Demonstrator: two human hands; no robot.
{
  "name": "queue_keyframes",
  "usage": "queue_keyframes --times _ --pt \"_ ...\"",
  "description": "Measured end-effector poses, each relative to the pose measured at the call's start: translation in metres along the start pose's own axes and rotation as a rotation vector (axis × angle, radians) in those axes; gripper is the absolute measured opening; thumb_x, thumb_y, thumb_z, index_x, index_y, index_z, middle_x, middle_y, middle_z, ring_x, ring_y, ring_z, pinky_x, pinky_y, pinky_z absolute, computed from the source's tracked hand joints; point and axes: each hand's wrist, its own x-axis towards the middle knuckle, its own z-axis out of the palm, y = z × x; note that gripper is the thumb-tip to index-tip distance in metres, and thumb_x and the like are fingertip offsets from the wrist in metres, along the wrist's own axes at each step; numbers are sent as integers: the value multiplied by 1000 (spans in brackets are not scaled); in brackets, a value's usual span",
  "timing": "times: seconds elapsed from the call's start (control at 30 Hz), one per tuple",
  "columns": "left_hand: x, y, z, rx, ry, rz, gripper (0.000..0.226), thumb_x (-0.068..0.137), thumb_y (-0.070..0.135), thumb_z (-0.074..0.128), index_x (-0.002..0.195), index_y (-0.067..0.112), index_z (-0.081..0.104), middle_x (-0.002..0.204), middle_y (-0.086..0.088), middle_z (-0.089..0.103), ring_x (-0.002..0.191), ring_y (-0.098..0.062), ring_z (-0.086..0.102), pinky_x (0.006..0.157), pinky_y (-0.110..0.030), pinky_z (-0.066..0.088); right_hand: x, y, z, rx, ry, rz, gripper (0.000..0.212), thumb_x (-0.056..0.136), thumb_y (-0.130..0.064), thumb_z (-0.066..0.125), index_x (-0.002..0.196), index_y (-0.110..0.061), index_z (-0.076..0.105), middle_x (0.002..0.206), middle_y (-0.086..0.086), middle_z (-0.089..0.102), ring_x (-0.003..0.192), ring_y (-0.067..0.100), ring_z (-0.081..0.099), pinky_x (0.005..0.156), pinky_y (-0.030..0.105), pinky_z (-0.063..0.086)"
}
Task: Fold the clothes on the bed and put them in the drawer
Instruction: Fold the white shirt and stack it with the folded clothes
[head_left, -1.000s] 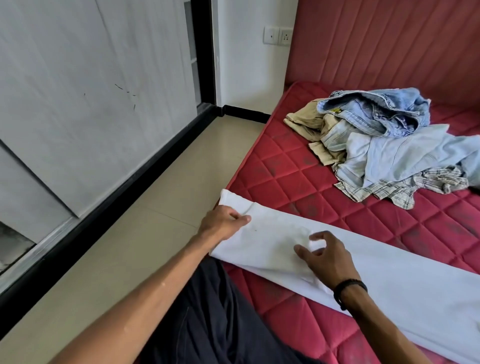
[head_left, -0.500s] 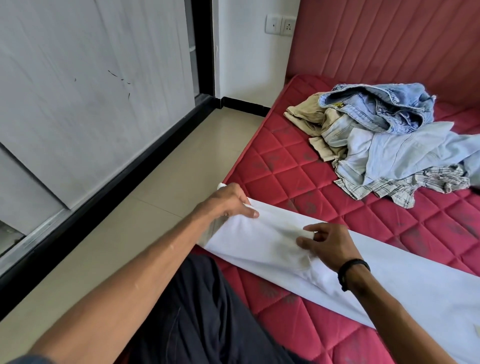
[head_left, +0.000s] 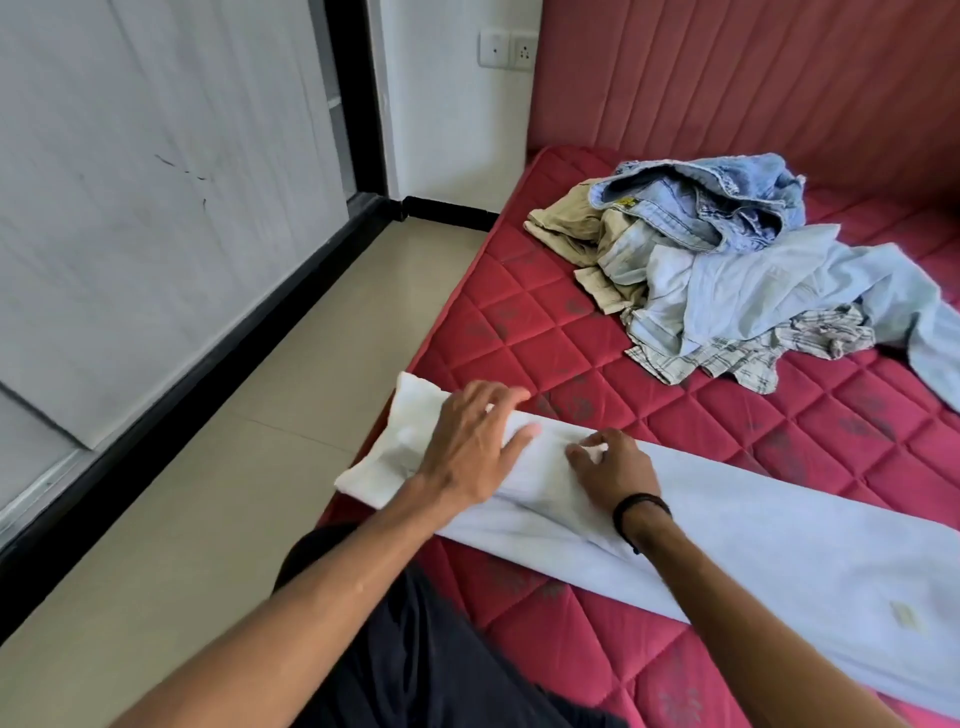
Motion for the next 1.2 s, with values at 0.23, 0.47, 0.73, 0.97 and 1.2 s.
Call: queue_keyframes --times 0.23,0.47,0.73,0.97,1.2 --pt "-47 30 44 162 -364 -342 79 91 85 15 160 48 10 173 4 -4 159 -33 -5 115 -76 4 -50 74 -24 -501 35 -230 61 102 -64 18 158 -40 27 167 2 20 151 32 20 119 54 19" --pt "-46 31 11 104 -507 -678 112 69 101 15 162 42 -7 169 -10 -23 154 -36 -25 115 -71 -12 -74 207 -129 -485 -13 306 73 96 -79 16 158 -51 -10 170 -6 -22 156 30 -22 119 69 -6" --pt "-60 107 54 147 -240 -229 88 93 72 19 163 19 22 171 -13 13 157 -40 9 117 -71 14 -55 243 -193 -387 104 464 89 83 -67 68 145 -10 41 143 20 44 134 42 42 112 49 38" --pt "-81 201 94 255 -438 -219 100 90 70 13 162 0 13 168 -27 -2 157 -41 -9 122 -68 -6 -58 273 -209 -133 218 650 69 73 -49 85 120 -4 60 122 20 66 112 38 63 85 40 49" --pt "-70 244 127 145 -437 -37 95 90 74 3 165 17 9 171 -11 -13 156 -34 -19 124 -60 -9 -40 274 -221 31 181 708 70 65 -45 92 113 -1 67 106 15 71 90 31 66 80 36 53"
